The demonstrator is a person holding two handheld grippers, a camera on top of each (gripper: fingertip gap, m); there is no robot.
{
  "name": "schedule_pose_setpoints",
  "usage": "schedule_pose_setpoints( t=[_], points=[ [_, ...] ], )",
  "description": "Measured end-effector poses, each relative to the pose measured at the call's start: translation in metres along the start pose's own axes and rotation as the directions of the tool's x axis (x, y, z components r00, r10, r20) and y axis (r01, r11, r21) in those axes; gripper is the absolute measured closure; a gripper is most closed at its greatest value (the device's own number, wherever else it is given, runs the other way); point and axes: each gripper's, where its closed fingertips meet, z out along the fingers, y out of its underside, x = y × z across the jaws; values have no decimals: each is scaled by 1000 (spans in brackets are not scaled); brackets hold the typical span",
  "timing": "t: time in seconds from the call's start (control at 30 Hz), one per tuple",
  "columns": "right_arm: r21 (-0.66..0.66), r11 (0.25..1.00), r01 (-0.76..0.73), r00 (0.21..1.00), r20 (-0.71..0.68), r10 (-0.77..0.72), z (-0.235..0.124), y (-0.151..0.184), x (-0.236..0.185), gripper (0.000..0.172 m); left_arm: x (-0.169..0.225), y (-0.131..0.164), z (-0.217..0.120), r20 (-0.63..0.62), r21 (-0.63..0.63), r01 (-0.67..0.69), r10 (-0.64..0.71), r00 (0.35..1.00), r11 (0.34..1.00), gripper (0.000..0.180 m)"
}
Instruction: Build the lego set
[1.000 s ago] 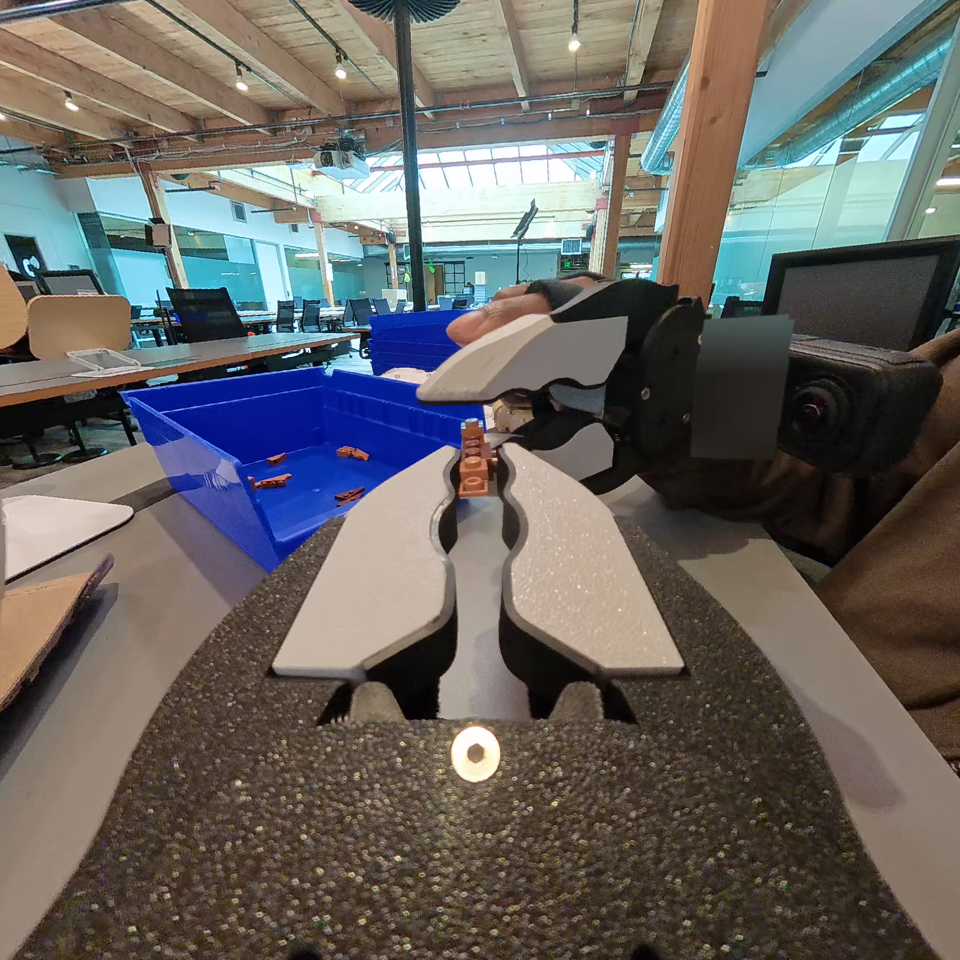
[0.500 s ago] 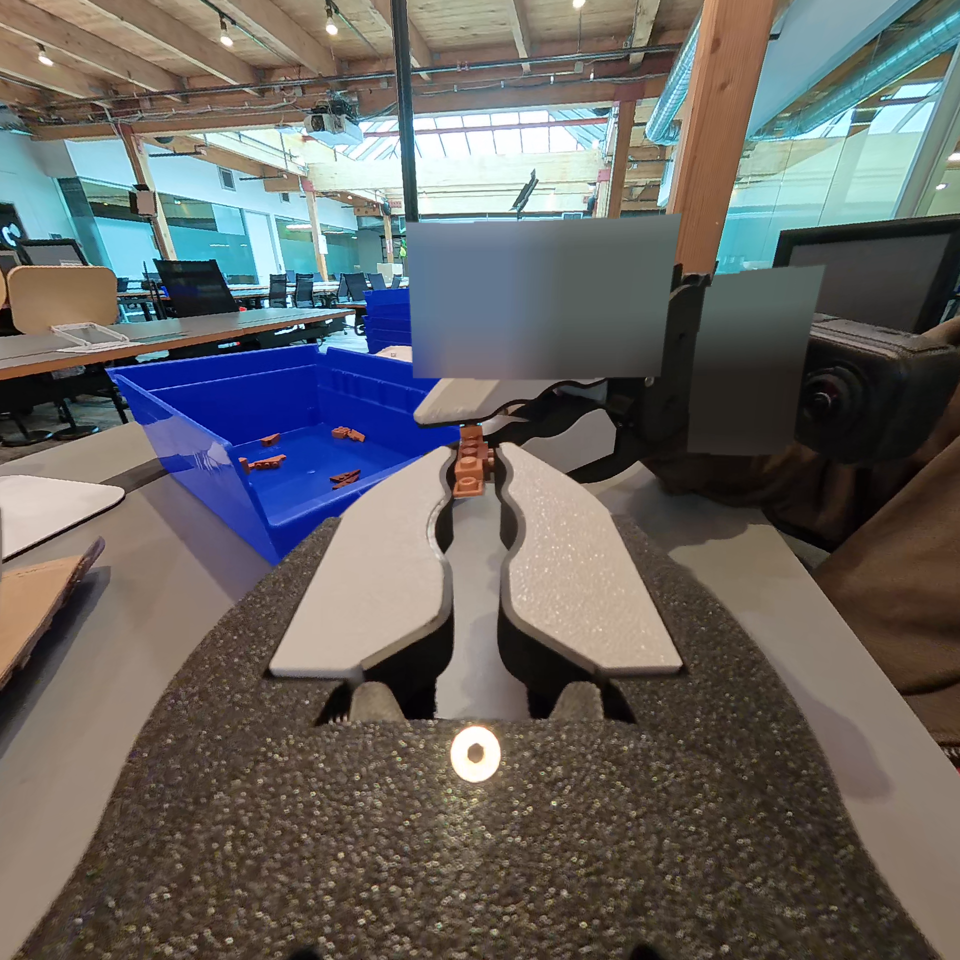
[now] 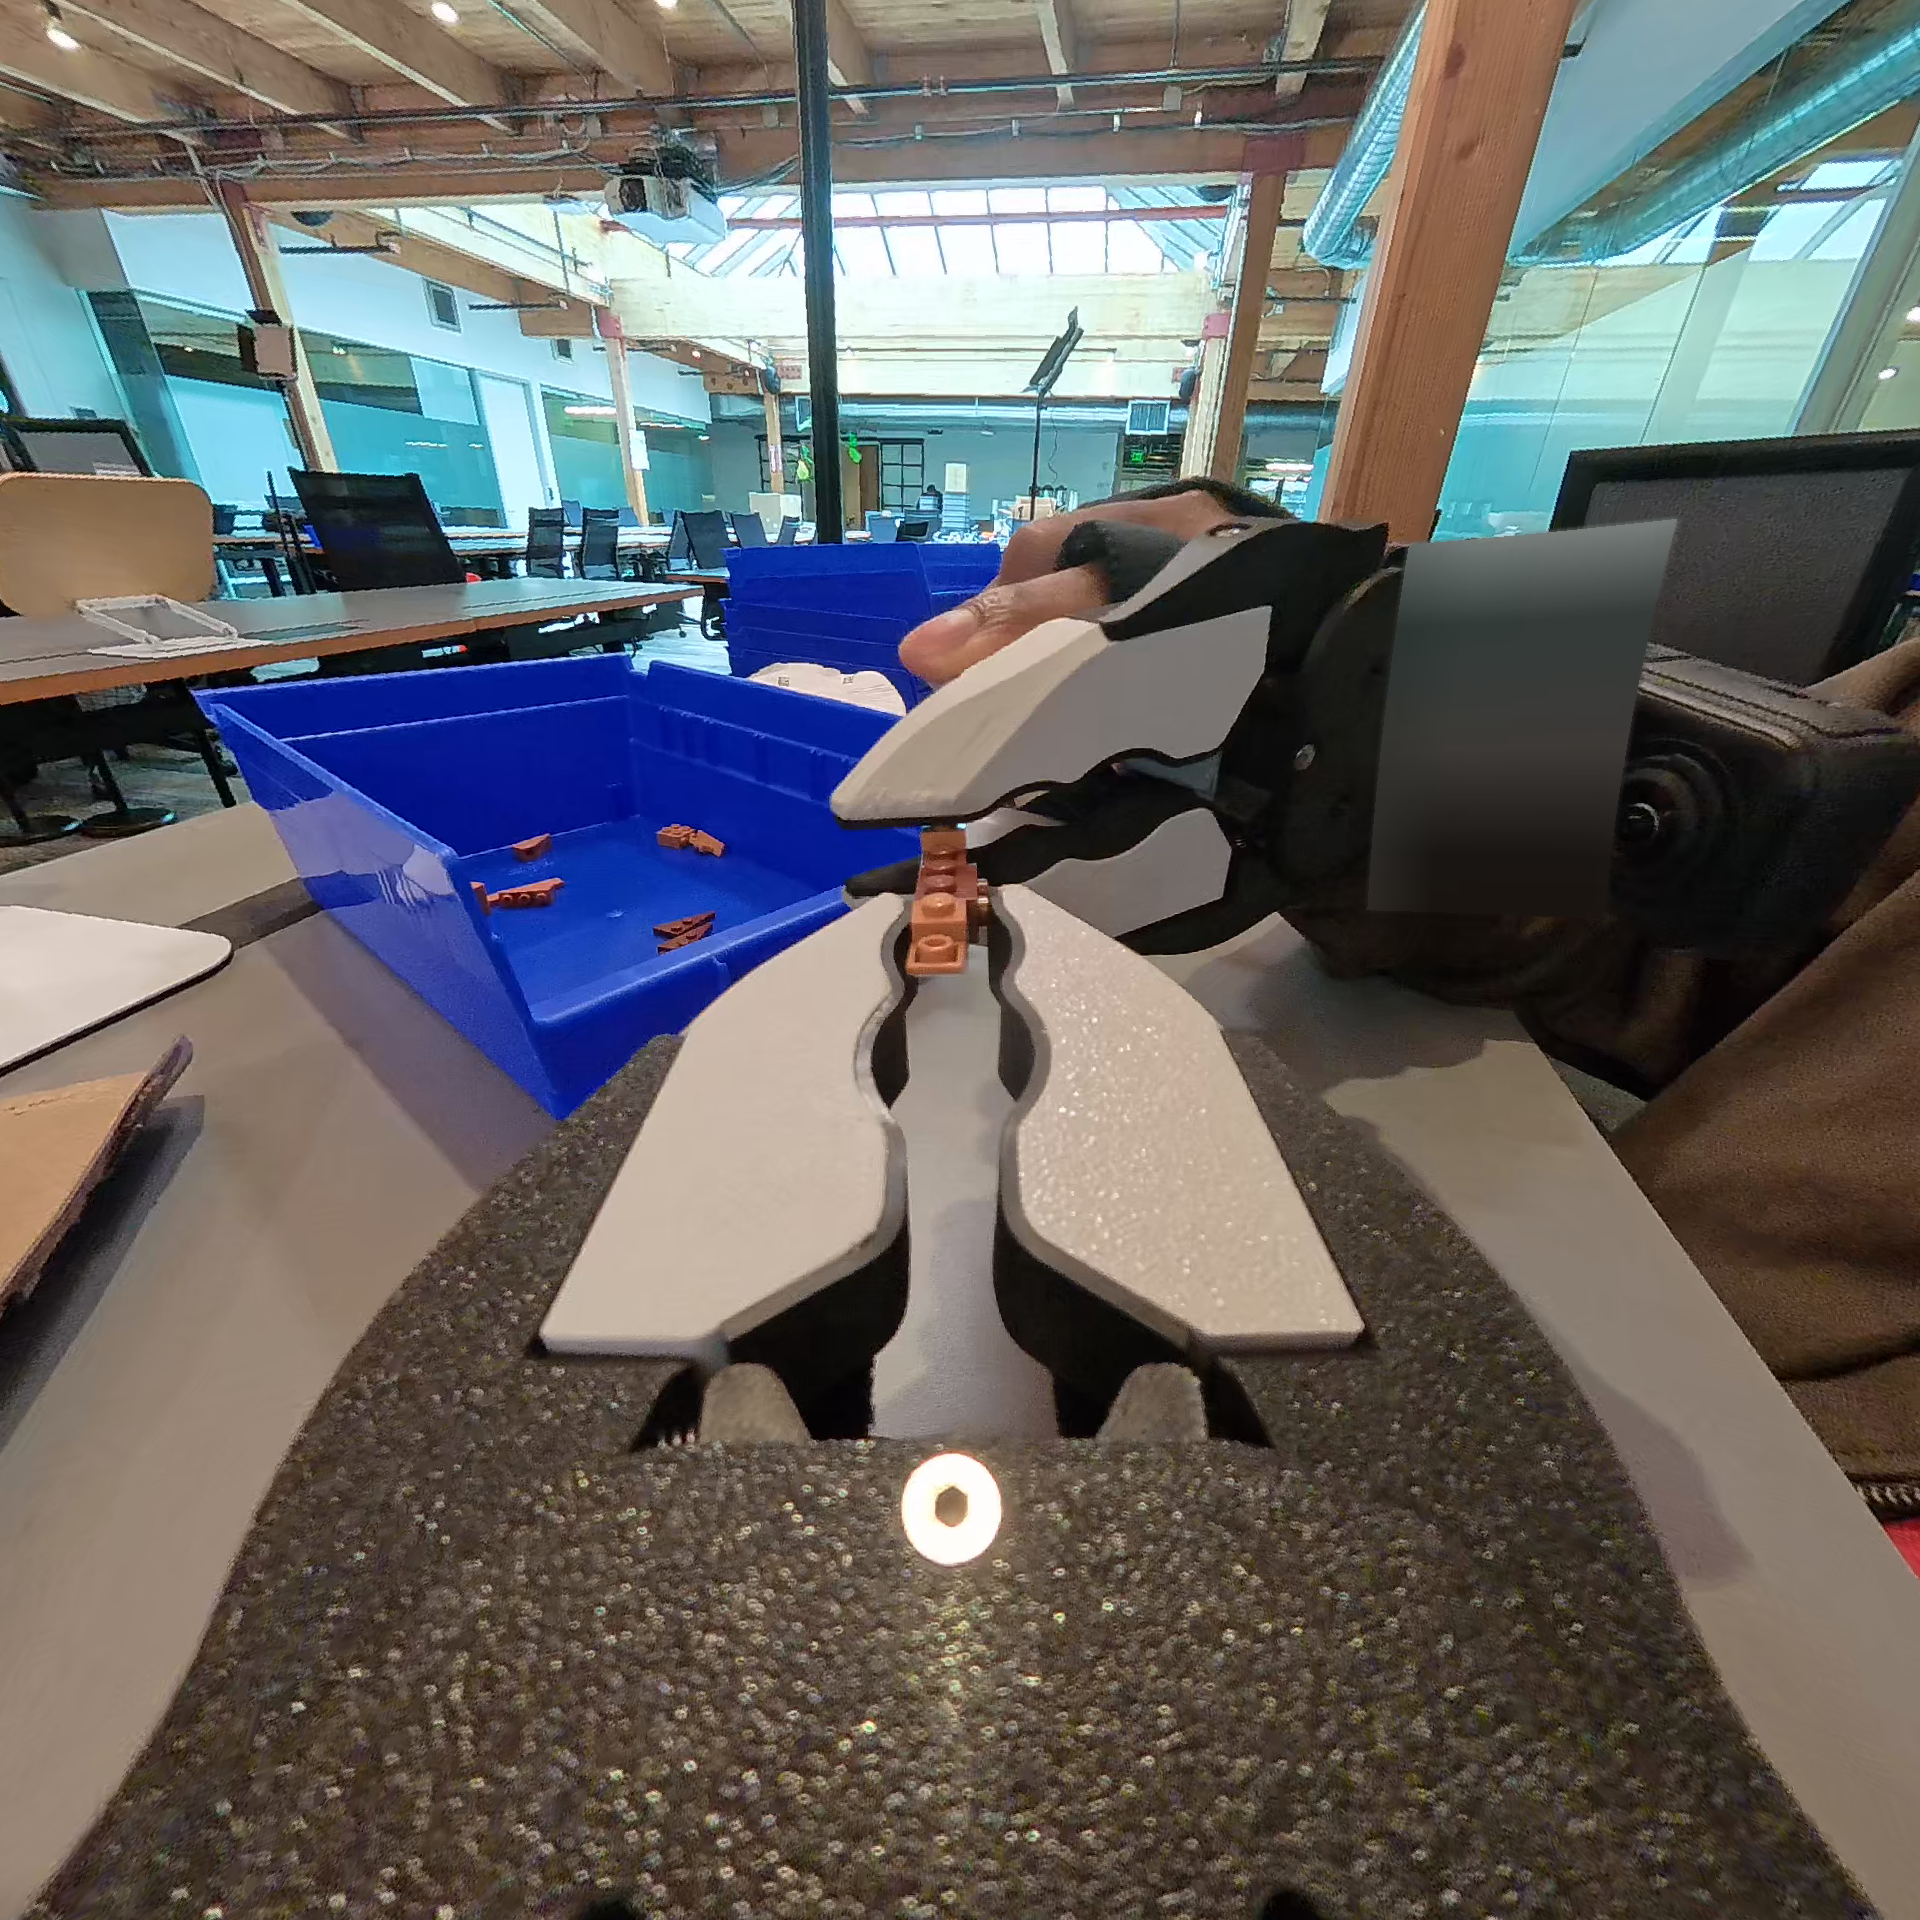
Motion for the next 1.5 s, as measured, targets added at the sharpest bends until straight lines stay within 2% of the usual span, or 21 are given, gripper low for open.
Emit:
schedule_pose_setpoints(
  t=[0.47,0.67,0.83,1.0,1.1,1.17,1.27,1.37,1.43,1.5],
  points=[
    [8,1000,3,1000,3,-3,-2,-1,-2,160,1,1,0,-3,1,8,-8,1000,1000,169],
    [42,997,-72,997,-28,74,-1,-3,1,158,0,-2,-2,-1,13,1,-1,1000,1000,169],
    [60,987,-151,989,13,150,-3,-3,0,145,-1,-8,-5,7,45,6,-6,1000,999,169],
    [57,955,-292,956,50,290,-11,12,11,142,-11,-20,-13,35,110,36,-40,999,993,169],
    [27,913,-408,913,4,408,-23,41,36,142,-15,-23,-17,48,130,47,-54,997,990,169],
    [-2,854,-520,852,-72,518,-37,71,60,145,-17,-23,-18,54,130,47,-54,997,990,169],
    [-30,703,-711,700,-135,702,-58,117,84,150,-16,-22,-16,54,124,39,-46,997,992,169],
    [-52,551,-833,553,-136,822,-65,145,85,152,-15,-21,-15,50,124,43,-50,998,991,169],
    [-96,516,-851,525,-151,838,-64,158,80,152,-15,-19,-14,50,118,44,-50,997,992,169],
    [-152,512,-845,533,-158,831,-61,165,72,153,-16,-18,-14,49,116,47,-53,997,992,169]
  ],
)
